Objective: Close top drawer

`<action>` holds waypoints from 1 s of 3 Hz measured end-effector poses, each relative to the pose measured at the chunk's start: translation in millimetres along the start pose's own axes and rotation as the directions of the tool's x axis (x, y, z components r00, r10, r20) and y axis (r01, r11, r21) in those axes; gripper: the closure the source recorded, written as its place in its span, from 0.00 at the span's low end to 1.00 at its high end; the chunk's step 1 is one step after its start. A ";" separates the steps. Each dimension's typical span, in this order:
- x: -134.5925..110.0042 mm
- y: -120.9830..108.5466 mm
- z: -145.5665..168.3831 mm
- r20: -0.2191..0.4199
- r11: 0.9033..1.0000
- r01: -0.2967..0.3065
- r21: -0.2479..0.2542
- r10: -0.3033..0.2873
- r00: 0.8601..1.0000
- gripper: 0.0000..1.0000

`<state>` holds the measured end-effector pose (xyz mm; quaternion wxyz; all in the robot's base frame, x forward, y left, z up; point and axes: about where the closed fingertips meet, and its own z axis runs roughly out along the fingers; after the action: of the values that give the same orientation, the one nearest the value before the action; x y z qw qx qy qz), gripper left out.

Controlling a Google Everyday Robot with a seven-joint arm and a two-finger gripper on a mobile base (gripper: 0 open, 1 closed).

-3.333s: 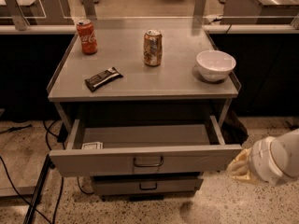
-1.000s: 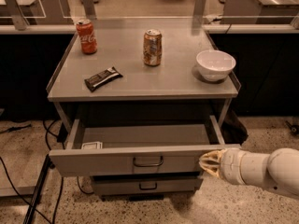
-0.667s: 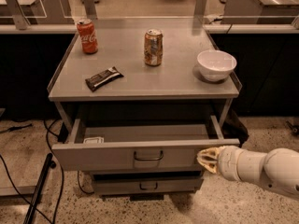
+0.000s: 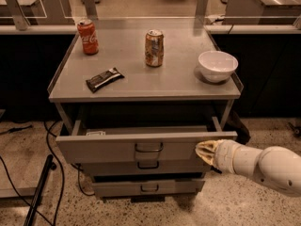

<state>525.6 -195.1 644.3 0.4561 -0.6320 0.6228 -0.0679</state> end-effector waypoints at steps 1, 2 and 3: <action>2.6 -17.4 14.6 0.003 0.999 0.008 0.036 -0.008 1.000 1.00; 4.8 -32.3 28.4 0.004 0.998 0.010 0.067 -0.010 1.000 1.00; 6.2 -45.9 41.4 0.006 0.996 0.012 0.094 -0.012 1.000 1.00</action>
Offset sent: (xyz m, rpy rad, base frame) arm 0.0668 0.0023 0.0048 0.0163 -0.0966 -0.0441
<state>587.3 -188.9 647.9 0.4868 -0.6138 0.6138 -0.0978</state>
